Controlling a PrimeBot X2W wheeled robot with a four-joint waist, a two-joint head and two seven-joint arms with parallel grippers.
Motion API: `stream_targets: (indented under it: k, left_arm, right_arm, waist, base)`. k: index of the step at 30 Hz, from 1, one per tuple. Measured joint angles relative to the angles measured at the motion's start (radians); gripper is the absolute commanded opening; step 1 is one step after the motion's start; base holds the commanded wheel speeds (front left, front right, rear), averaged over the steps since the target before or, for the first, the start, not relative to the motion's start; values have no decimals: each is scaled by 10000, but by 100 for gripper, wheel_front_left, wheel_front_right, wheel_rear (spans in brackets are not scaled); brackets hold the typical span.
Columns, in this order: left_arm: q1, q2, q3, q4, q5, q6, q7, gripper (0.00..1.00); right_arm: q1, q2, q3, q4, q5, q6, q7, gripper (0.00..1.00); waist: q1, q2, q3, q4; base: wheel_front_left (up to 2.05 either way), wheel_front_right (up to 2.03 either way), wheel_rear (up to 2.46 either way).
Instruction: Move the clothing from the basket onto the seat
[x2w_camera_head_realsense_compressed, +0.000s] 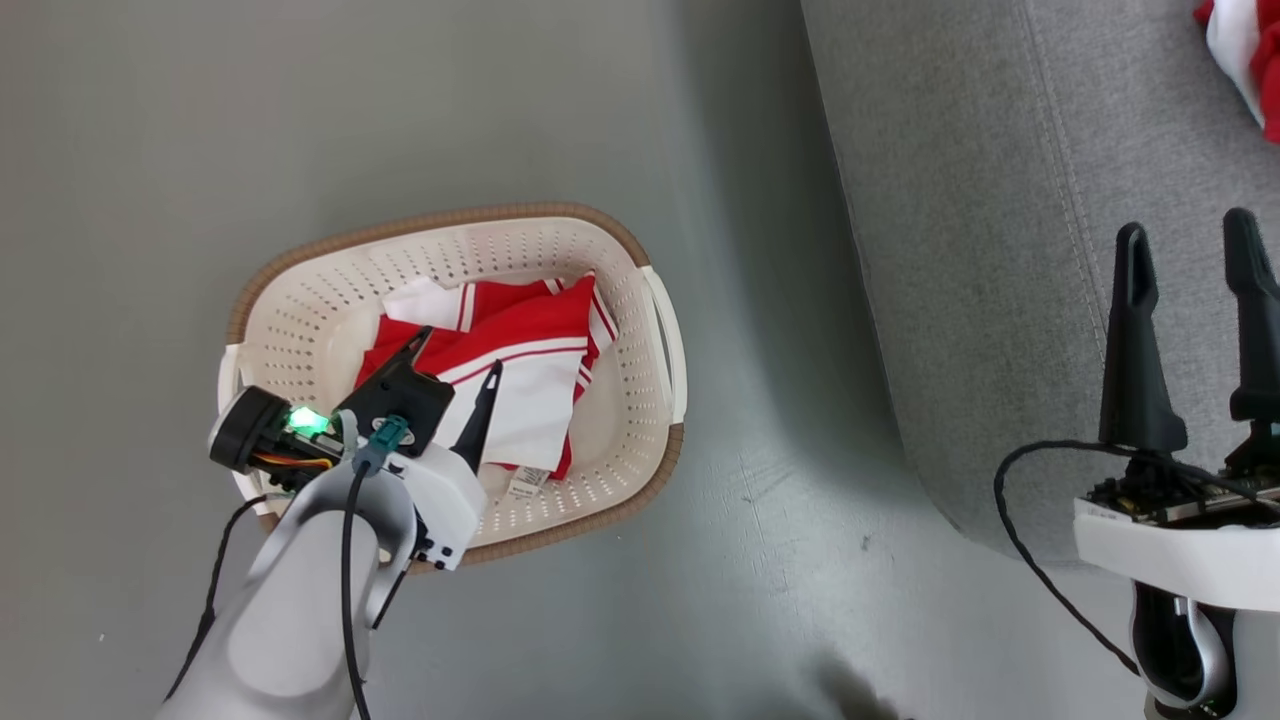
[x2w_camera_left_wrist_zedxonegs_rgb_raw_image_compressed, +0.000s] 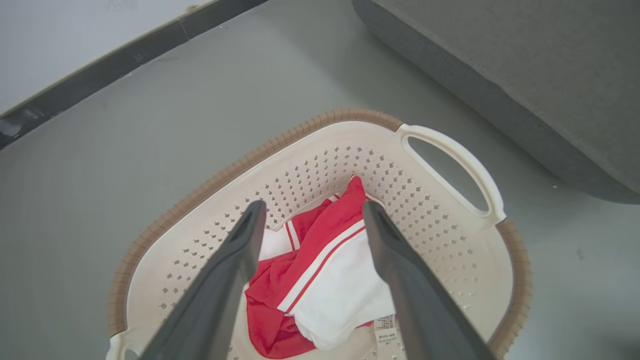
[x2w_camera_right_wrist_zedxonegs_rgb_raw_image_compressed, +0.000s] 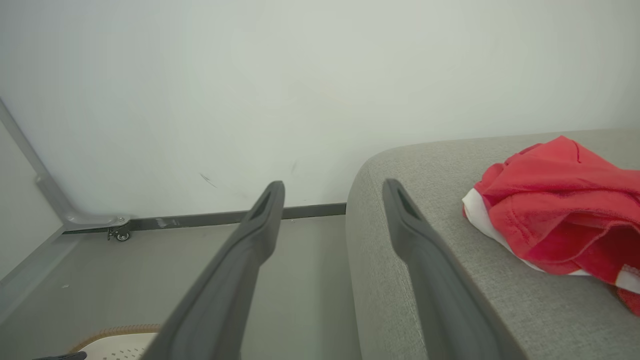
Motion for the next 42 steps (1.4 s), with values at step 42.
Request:
stream_targets:
  k: [42]
  left_arm:
    - [-2207,1360,-1450,2541,1866,-602,1664,100]
  right_arm:
    - [-1376,2,593,1298,794,0,-871,100]
  waist:
    - [1,0,2044,-1438]
  base:
    - [0,0,0]
